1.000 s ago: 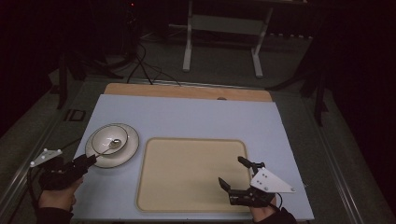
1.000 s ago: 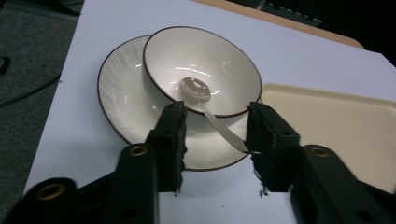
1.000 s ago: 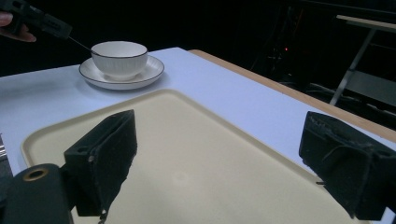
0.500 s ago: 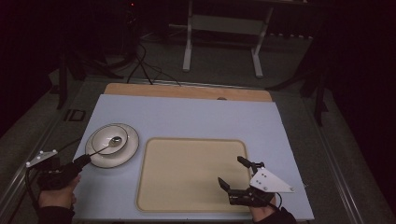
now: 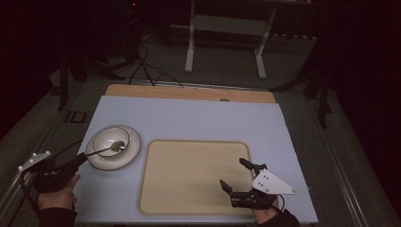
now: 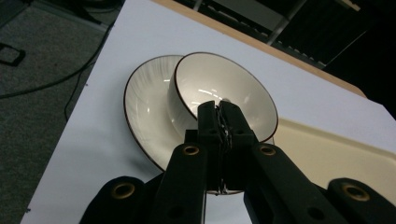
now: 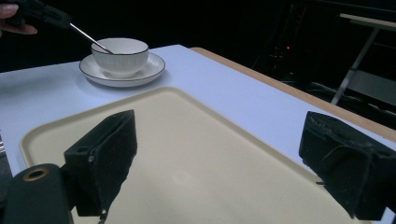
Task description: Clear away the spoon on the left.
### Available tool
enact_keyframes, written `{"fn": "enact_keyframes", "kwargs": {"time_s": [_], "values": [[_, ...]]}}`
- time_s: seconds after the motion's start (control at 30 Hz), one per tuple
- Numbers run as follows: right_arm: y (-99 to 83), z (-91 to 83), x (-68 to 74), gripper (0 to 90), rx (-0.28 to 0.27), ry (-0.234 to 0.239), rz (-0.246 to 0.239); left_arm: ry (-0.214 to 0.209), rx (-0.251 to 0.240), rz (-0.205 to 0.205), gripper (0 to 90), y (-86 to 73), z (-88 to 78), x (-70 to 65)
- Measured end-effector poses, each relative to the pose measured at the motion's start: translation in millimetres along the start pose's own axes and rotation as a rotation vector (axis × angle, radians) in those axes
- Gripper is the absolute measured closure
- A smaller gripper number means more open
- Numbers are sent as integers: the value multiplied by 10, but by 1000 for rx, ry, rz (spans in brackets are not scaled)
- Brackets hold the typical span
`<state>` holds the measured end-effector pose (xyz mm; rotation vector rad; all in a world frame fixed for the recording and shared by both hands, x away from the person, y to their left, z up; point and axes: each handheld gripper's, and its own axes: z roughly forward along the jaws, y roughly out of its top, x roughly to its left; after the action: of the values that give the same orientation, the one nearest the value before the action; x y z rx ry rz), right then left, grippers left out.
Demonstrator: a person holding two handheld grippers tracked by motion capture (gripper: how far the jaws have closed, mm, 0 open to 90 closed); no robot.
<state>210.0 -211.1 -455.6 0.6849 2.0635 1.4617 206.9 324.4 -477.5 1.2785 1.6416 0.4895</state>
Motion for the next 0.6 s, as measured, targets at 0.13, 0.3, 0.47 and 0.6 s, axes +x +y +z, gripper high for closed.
{"fn": "enact_keyframes", "kwargs": {"time_s": [0.13,0.3,0.47,0.6], "values": [[1,-5,-4,116,-5,-1,3,-6,2,27,892,15,-1,-34],[1,-5,-7,116,-4,-1,5,-13,5,43,895,62,-1,-52],[1,-12,-19,116,-9,-5,11,-20,-2,58,896,145,-41,-58],[1,-11,-19,116,-9,-6,11,-20,2,69,896,215,-79,-61]]}}
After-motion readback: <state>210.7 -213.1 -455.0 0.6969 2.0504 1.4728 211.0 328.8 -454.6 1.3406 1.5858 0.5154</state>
